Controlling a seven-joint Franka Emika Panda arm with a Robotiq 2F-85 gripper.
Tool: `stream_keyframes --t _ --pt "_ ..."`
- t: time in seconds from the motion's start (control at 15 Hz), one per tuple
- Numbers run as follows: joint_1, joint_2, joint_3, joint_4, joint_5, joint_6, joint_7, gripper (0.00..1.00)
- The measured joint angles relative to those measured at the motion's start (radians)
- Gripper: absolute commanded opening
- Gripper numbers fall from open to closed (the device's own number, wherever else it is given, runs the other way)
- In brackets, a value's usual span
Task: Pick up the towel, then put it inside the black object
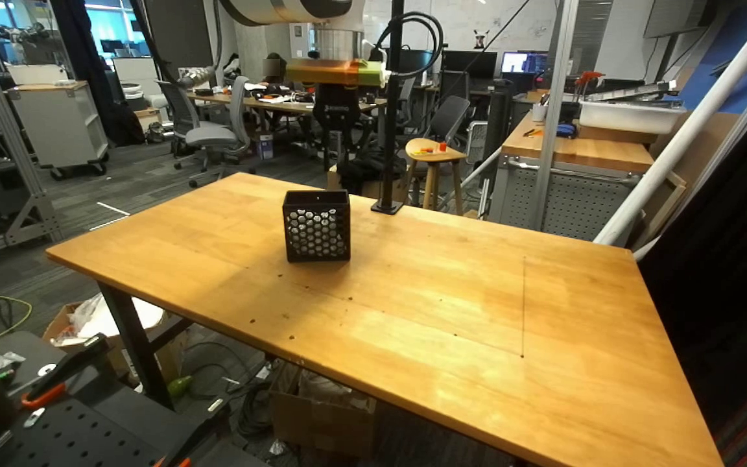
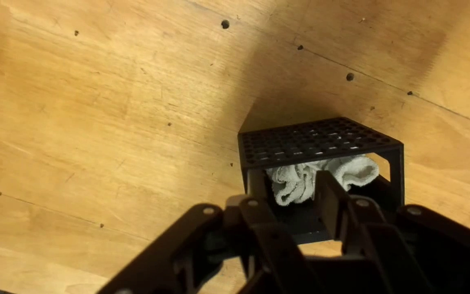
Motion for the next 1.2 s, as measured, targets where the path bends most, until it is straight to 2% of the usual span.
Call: stream_keyframes --t 1.2 --pt "0.002 0.018 0.001 0.001 0.0 0.001 0.0 0.42"
